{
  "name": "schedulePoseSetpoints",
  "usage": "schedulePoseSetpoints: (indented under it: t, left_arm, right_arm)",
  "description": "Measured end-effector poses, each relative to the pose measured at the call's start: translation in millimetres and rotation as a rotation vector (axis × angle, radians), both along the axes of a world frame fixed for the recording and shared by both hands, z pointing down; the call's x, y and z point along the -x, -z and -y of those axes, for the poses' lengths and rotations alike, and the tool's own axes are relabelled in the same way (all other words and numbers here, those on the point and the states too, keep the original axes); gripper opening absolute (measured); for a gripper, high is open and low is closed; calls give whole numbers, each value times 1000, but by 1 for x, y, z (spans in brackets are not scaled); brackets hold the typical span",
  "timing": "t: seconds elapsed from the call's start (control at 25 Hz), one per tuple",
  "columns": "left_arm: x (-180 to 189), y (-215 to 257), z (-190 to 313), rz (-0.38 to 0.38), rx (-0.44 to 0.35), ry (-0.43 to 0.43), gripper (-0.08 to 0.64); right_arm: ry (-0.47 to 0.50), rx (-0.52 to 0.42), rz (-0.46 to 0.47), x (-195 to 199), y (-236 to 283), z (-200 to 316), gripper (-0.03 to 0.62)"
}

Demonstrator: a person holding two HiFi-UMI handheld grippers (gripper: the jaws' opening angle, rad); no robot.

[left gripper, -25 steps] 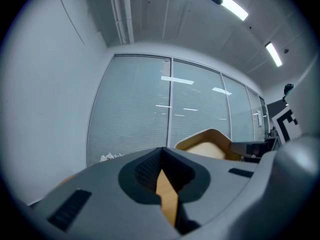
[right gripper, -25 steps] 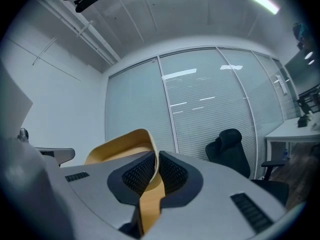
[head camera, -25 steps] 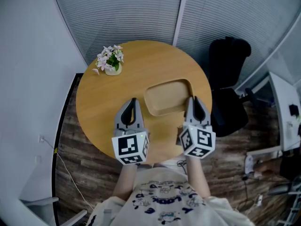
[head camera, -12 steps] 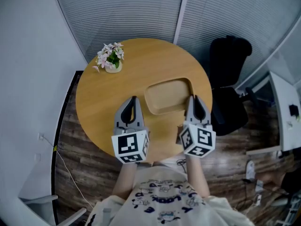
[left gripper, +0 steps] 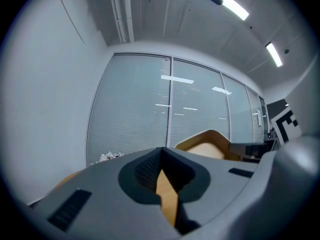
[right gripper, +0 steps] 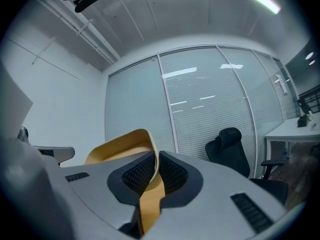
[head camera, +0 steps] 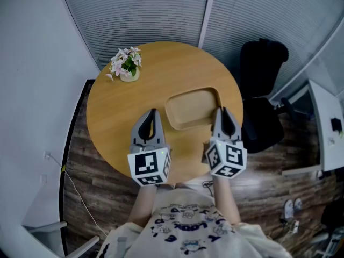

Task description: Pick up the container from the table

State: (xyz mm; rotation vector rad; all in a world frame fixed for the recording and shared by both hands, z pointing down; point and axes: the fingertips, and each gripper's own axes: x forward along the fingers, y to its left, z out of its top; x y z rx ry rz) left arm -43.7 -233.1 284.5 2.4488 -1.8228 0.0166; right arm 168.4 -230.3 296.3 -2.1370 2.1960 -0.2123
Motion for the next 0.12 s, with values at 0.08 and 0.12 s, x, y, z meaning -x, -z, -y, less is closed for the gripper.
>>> schedulePoseSetpoints:
  t: [0.08, 0.12]
  left_arm:
    - [0, 0, 2, 0, 0, 0, 3]
    - [0, 0, 2, 0, 0, 0, 3]
  right_arm:
    - [0, -1, -1, 0, 0, 1, 28]
    - [1, 0, -1, 0, 0, 2, 28]
